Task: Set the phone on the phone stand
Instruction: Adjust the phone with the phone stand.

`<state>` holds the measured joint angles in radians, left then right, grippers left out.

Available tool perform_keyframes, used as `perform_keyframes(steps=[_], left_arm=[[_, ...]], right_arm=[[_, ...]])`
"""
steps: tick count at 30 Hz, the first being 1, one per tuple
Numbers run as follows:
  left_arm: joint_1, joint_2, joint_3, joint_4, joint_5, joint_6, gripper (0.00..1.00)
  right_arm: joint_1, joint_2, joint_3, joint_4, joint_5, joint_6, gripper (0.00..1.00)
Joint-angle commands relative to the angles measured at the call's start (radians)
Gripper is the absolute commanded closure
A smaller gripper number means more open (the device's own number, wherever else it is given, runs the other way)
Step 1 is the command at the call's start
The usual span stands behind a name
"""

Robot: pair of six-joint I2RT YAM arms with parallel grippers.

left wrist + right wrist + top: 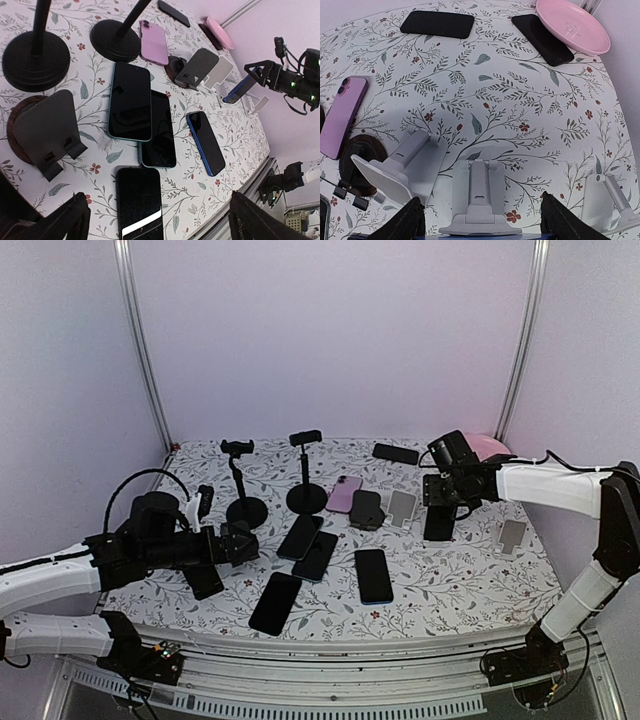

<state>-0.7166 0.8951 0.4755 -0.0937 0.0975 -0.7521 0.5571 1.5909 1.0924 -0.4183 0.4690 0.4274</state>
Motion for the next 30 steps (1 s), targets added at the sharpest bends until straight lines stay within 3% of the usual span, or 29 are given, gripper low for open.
perform_keyframes(steps=[1, 11, 18, 30], left_arm=[[0.012, -0.006, 0.019, 0.011, 0.003, 0.009, 0.03], [0.013, -0.016, 0.006, 0.014, 0.001, 0.006, 0.03], [0.013, -0.013, 0.006, 0.022, 0.007, 0.003, 0.03], [0.013, -0.01, -0.008, 0.043, 0.016, -0.006, 0.03]], right_arm=[[0.003, 0.053, 0.007, -0.02, -0.031, 0.035, 0.25], [0.002, 0.042, -0.022, -0.024, -0.026, 0.053, 0.2], [0.003, -0.015, -0.014, -0.023, -0.035, 0.036, 0.01], [0.003, -0.131, -0.002, -0.08, -0.028, 0.037, 0.01]])
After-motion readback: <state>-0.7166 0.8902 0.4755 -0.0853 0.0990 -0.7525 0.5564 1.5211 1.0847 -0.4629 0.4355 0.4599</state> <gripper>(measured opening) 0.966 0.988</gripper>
